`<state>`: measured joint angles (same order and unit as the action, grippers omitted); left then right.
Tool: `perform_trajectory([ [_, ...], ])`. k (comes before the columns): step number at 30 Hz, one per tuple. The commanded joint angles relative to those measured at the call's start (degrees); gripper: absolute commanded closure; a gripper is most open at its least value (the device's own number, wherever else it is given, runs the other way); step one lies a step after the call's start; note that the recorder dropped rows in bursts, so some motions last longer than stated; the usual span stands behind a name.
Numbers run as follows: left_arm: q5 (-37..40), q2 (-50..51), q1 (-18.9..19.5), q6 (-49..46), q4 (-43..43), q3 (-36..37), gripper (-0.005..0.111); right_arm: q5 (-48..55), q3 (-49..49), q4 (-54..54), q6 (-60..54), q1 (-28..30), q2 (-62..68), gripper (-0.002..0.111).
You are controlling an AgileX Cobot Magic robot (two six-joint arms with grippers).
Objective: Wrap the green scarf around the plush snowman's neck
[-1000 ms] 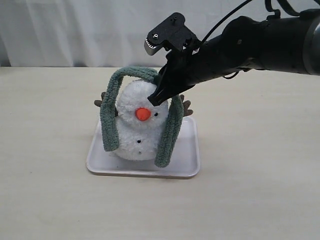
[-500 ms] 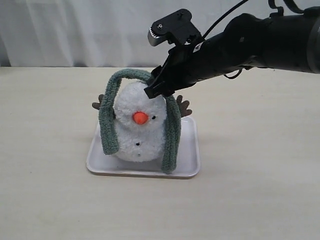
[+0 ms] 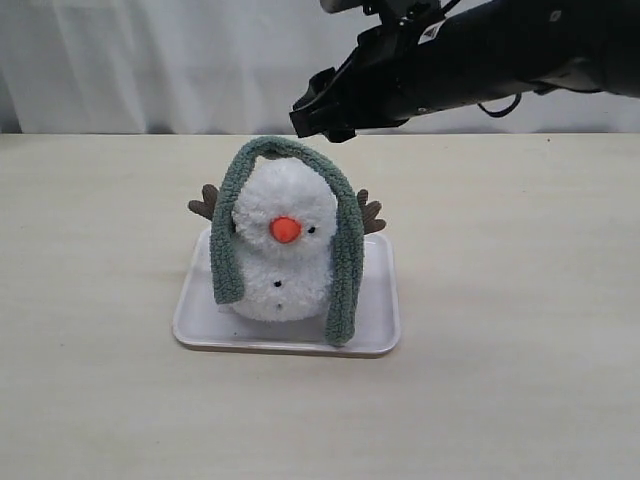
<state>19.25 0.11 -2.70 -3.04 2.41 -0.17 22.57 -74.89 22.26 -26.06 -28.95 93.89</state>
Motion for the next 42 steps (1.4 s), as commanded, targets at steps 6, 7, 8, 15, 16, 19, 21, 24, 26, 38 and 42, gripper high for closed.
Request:
perform_trajectory([
  [6, -0.7, -0.1, -0.4, 0.1, -0.1, 0.2, 0.107, 14.8, -6.0, 3.8, 0.4, -2.5, -0.6, 0.060],
  [7, -0.7, -0.1, -0.4, 0.1, -0.1, 0.2, 0.107, 14.8, -6.0, 3.8, 0.4, -4.6, -0.6, 0.061],
  [8, -0.7, -0.1, -0.4, 0.1, -0.1, 0.2, 0.107, 14.8, -6.0, 3.8, 0.4, -5.8, -0.6, 0.061],
  [15, -0.7, -0.1, -0.4, 0.1, -0.1, 0.2, 0.107, 15.2, -6.0, -22.7, 22.3, -18.5, 3.5, 0.061],
  [16, -0.7, -0.1, -0.4, 0.1, -0.1, 0.2, 0.107, 15.4, -6.0, -25.0, 25.5, -19.6, 4.6, 0.061],
  [19, -0.7, -0.1, -0.4, 0.1, -0.1, 0.2, 0.107, 14.6, -6.2, -25.8, 32.9, -21.2, 10.2, 0.061],
  [21, -0.7, -0.1, -0.4, 0.1, -0.1, 0.2, 0.107, 14.4, -7.3, -27.0, 34.1, -21.1, 13.5, 0.061],
  [24, -0.7, -0.1, -0.4, 0.1, -0.1, 0.2, 0.107, 10.9, -8.4, -28.9, 36.5, -21.1, 16.6, 0.061],
  [26, -0.7, -0.1, -0.4, 0.1, -0.1, 0.2, 0.107, 8.7, -8.4, -29.6, 37.9, -21.0, 17.5, 0.061],
  [38, -0.7, -0.1, -0.4, 0.1, -0.1, 0.2, 0.107, 8.5, -8.4, -46.9, 56.8, -21.0, 18.3, 0.061],
  [42, -0.7, -0.1, -0.4, 0.1, -0.1, 0.2, 0.107, 7.4, -8.4, -46.8, 57.1, -21.1, 19.4, 0.061],
])
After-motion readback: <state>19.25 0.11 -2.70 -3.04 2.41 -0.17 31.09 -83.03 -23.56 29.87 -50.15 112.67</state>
